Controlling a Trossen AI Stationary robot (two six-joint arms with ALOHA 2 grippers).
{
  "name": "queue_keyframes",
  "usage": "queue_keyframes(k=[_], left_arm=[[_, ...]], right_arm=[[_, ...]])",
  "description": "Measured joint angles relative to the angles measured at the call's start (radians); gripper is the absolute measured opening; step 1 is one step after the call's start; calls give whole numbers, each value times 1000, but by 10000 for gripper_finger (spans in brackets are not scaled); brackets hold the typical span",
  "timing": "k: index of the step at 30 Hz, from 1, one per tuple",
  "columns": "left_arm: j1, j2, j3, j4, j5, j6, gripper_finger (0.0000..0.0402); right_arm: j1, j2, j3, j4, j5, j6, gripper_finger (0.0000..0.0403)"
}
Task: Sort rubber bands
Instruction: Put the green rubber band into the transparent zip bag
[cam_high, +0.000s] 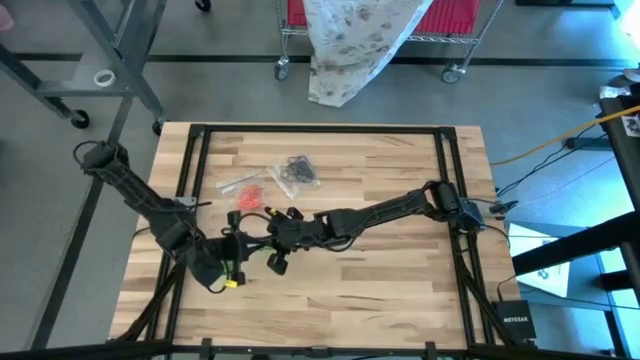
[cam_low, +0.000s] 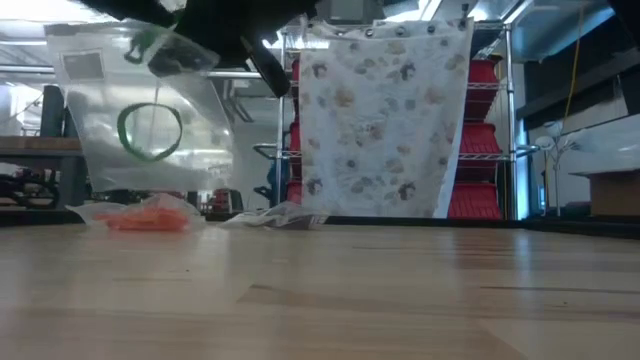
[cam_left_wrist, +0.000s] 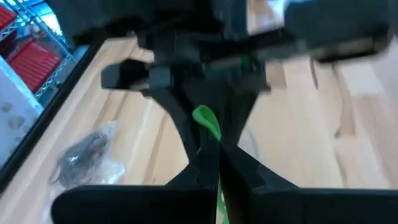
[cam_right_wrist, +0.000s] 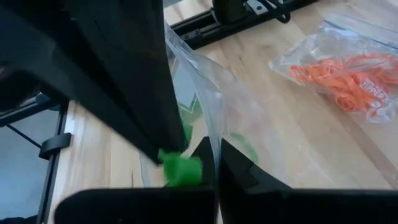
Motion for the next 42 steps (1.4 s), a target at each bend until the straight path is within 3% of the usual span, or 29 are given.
queue_keyframes(k=[10, 19, 24, 32, 37, 42], left_arm=[[-25, -15, 0, -160, 42, -166, 8], [61, -106, 18, -185, 250, -271, 121], [55, -179, 63, -289, 279, -313, 162], [-48, -223, 55, -377, 461, -643, 166], [-143, -178, -22, -402, 503, -905, 166], [-174, -104, -117, -404, 599, -1061, 166]], right_arm=[[0, 0, 0, -3, 0, 0, 0], [0, 0, 0, -3, 0, -4, 0], [0, 0, 0, -3, 1, -24, 0], [-5, 0, 0, -99, 32, -36, 0], [-4, 0, -1, -262, 126, -48, 0], [-4, 0, -2, -384, 192, -47, 0]])
